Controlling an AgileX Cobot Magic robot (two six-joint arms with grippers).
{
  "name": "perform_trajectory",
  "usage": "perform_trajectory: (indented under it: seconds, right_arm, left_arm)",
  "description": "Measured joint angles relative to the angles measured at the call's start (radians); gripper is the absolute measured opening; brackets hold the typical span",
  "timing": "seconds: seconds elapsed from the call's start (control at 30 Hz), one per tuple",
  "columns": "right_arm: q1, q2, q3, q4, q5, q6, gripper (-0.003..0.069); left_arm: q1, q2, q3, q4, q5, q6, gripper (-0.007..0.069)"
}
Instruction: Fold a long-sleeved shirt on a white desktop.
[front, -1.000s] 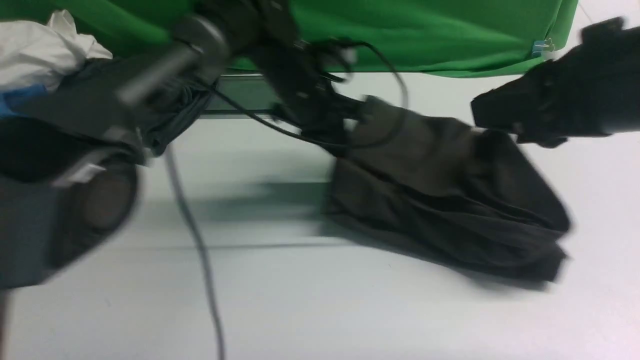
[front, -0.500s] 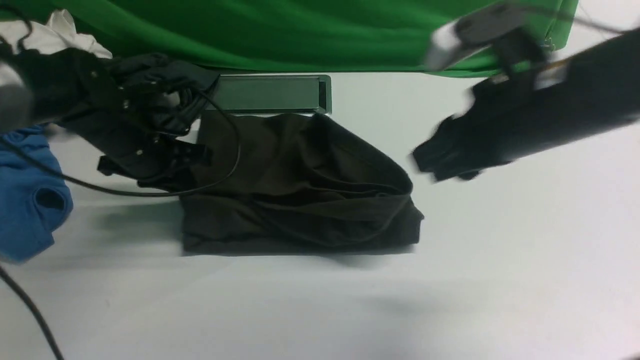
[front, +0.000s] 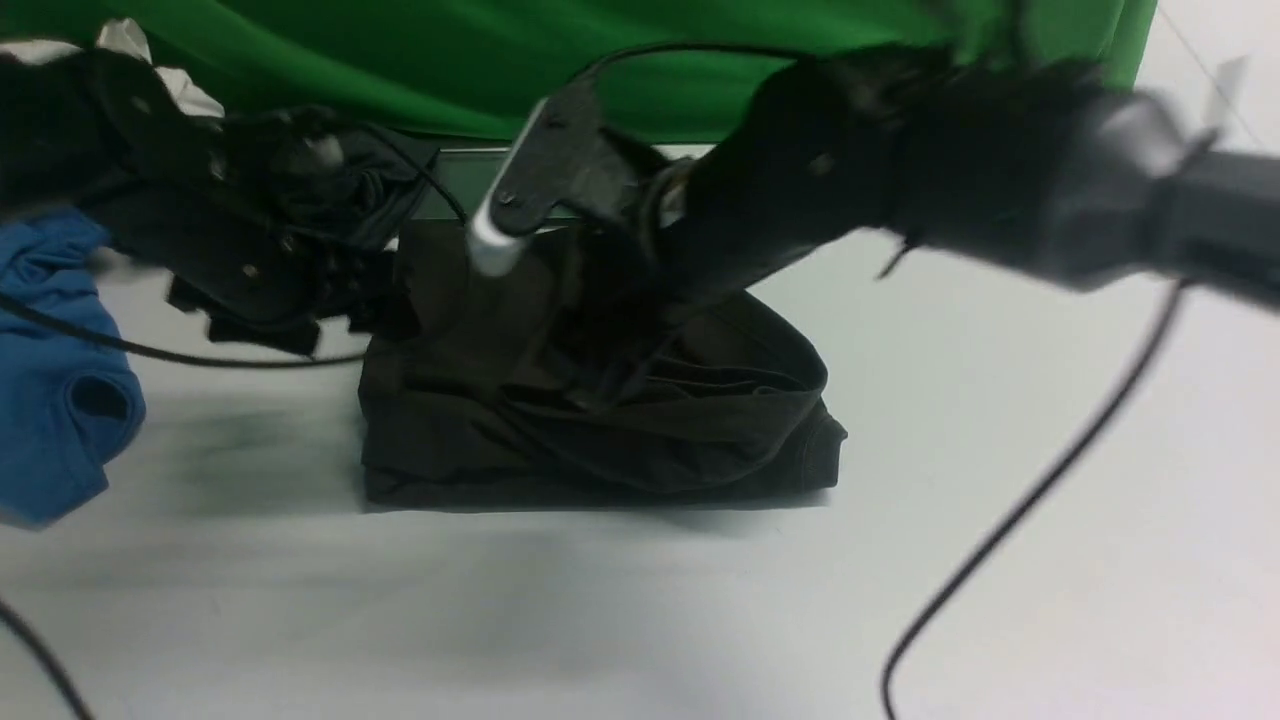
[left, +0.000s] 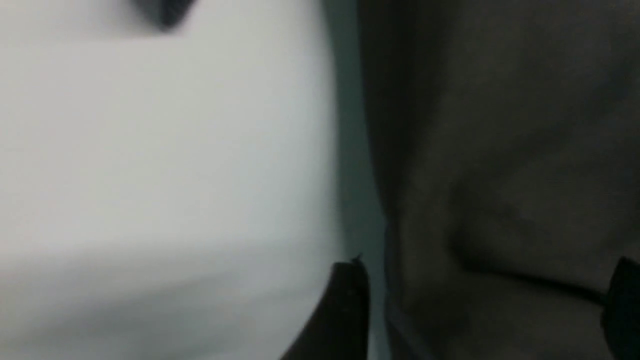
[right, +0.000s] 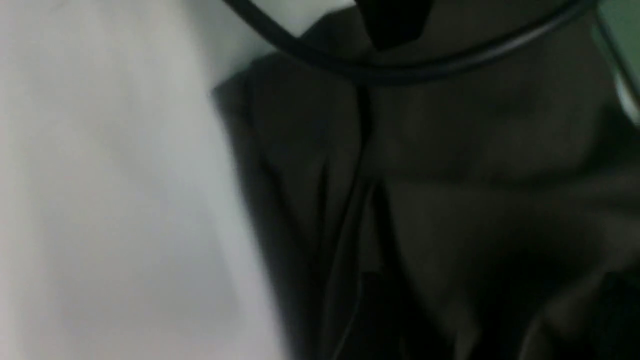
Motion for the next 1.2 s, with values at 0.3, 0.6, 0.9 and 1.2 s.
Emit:
perform_trajectory:
  seconds: [0.3, 0.6, 0.9, 1.2]
  right_arm:
    - [0.001, 0.108, 0.0, 0.047, -0.13, -0.047, 0.0423]
    - [0.033, 0.141, 0.0, 0.075, -0.131, -0.057, 0.0418]
    - [0.0, 0.181, 0.0, 0.053, -0.193, -0.073, 0.0304]
    - [-0.027, 0.17, 0.0, 0.049, -0.154, -0.074, 0.0022]
  left_arm:
    - [0.091, -0.149, 0.0, 0.0, 0.052, -0.02, 0.0693]
    - [0.114, -0.158, 0.0, 0.0, 0.069, -0.022, 0.0688]
    - [0.114, -0.158, 0.0, 0.0, 0.077, -0.011, 0.0669]
    - [0.114, -0.158, 0.0, 0.0, 0.078, -0.007, 0.0661]
